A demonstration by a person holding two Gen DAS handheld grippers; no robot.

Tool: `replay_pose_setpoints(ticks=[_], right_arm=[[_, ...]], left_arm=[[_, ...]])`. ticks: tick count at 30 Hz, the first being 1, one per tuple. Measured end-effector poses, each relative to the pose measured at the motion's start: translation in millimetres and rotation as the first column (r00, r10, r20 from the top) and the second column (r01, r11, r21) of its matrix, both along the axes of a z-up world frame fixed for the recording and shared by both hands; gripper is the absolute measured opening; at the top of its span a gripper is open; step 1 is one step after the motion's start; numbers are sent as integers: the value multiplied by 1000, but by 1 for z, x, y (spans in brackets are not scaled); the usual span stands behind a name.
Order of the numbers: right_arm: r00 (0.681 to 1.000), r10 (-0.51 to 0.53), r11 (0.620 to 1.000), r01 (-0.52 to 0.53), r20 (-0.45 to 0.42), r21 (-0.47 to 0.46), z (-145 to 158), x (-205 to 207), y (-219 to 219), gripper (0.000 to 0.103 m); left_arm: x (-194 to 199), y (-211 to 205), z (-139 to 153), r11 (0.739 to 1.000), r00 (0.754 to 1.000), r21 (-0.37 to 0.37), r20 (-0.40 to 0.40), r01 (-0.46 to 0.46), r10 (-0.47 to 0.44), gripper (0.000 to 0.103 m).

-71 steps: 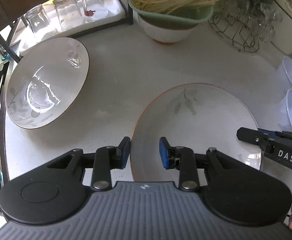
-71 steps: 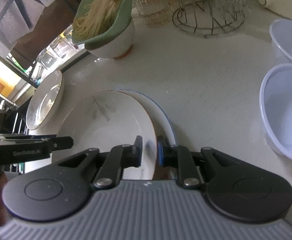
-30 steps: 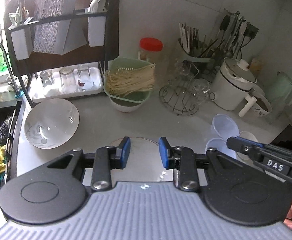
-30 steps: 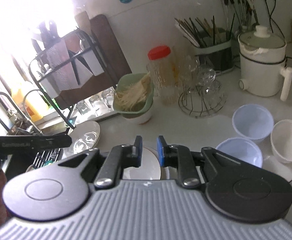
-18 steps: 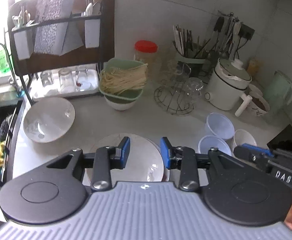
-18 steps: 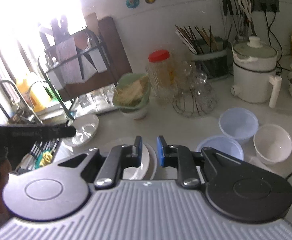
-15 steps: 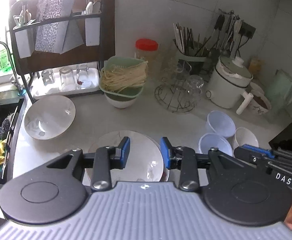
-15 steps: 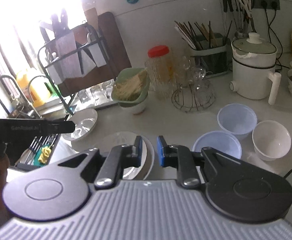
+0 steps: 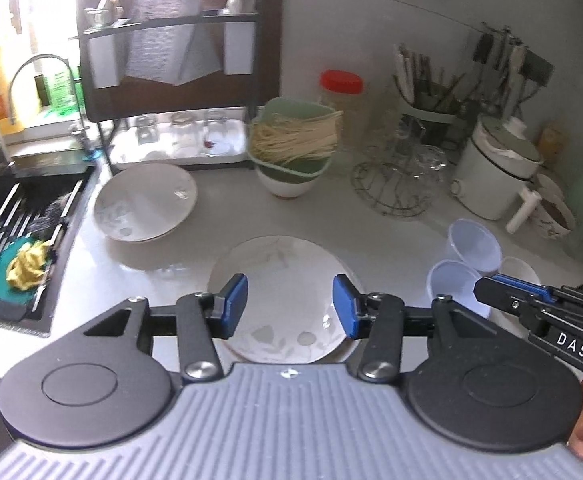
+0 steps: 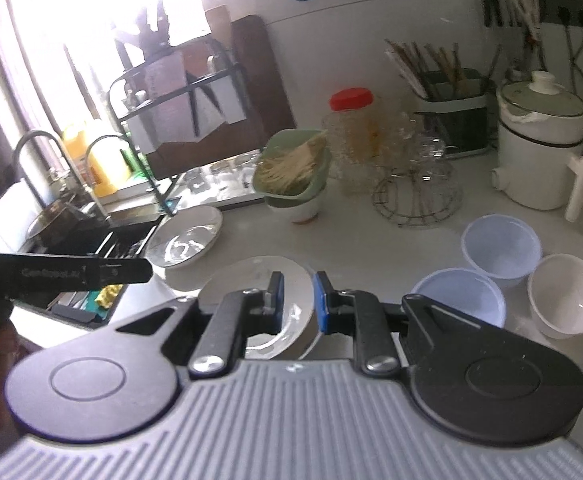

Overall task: Organize plates and bowls
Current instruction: 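Open the left gripper to release the plate onto the rose plate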

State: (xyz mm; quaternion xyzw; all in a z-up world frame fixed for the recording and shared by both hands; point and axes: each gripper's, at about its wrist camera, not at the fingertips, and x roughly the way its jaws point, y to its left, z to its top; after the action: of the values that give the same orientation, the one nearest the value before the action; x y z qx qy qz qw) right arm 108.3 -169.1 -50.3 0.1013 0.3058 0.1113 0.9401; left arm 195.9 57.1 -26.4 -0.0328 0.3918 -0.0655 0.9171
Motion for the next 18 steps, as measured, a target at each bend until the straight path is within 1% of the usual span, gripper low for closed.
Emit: replay_pose_setpoints(ticks=[2, 5, 9, 14, 16, 17, 18], right_arm=[[1000, 27, 1000, -27, -4, 1, 0, 2, 3, 20], [998, 58, 998, -58, -6, 1, 0, 4, 9, 20], [995, 104, 995, -104, 11, 1, 1, 8, 19, 20], [989, 147, 989, -147, 21, 9, 1, 13, 32, 21], [988, 154, 988, -154, 17, 5, -1, 15, 36, 25], [988, 154, 988, -154, 17, 1, -1, 16, 38, 30], [988, 153, 988, -153, 17, -1, -1, 17, 39, 39]], left_arm=[[-5, 4, 1, 1000, 1000, -2, 0, -26, 26, 56], [-12, 12, 0, 998, 998, 15, -6, -66, 66, 60], [-21, 27, 2, 992, 992, 21, -7, -124, 124, 66], [-21, 43, 4, 985, 985, 40, -9, -171, 171, 68], [-18, 47, 2, 983, 984, 46, -16, -177, 178, 74], [-14, 47, 1, 983, 984, 49, -17, -175, 176, 74], [-11, 49, 0, 985, 986, 52, -22, -167, 168, 76]])
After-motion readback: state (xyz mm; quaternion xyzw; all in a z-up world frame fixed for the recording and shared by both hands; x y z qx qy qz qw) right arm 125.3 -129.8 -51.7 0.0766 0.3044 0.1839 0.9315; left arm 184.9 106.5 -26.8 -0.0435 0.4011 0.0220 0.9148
